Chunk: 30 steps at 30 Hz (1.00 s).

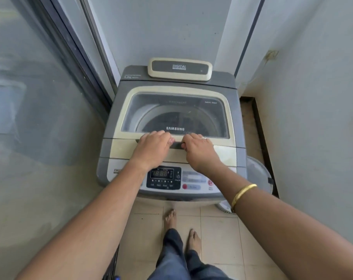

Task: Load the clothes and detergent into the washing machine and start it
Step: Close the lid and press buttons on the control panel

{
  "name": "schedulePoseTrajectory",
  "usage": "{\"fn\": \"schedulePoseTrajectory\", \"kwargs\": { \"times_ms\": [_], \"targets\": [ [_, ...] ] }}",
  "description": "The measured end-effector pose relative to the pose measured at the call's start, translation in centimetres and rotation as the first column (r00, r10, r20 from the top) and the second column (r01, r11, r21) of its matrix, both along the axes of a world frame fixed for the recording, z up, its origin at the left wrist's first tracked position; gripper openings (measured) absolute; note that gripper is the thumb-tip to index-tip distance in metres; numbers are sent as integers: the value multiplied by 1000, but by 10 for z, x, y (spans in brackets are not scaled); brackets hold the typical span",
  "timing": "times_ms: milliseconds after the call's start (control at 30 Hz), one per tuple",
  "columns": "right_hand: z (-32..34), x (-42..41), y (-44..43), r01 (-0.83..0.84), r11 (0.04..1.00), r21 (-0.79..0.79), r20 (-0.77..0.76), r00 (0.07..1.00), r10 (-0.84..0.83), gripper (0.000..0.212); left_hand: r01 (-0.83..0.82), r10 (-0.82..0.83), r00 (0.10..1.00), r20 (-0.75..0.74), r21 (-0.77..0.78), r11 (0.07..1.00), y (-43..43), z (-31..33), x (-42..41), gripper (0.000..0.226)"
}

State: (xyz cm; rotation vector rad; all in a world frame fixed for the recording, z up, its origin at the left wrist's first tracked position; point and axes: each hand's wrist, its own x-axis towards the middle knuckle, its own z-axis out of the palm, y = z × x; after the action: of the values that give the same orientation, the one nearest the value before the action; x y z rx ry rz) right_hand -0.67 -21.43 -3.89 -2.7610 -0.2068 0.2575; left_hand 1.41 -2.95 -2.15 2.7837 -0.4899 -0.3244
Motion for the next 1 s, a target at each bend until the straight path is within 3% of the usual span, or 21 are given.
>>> {"fn": "schedulePoseTrajectory", "kwargs": {
  "times_ms": [167, 333, 433, 567, 733, 1000],
  "targets": [
    [-7, 6, -9, 25, 994, 104, -1, 1000, -25, 19, -34, 33, 999, -41, -19, 999, -1, -5, 7, 34],
    [2, -16, -37, 132, 929, 347, 81, 982, -170, 16, -128, 120, 992, -46, -303, 944, 6, -7, 5, 14],
    [-3, -61, -59, 225, 938, 265, 237, 928, -289, 18, -185, 231, 971, 61, -424, 887, 25, -8, 2, 9],
    [-27, -127, -74, 241, 961, 135, 175, 949, -262, 20, -258, 383, 884, 267, -404, 878, 68, -17, -5, 11],
    [-43, -160, -74, 289, 955, 72, 229, 927, -298, 22, -231, 331, 887, 321, -313, 921, 99, -45, -12, 16],
    [-51, -172, -67, 313, 947, 74, 300, 899, -320, 30, -218, 338, 852, 399, -317, 923, 97, -63, -19, 16]
  ]
}}
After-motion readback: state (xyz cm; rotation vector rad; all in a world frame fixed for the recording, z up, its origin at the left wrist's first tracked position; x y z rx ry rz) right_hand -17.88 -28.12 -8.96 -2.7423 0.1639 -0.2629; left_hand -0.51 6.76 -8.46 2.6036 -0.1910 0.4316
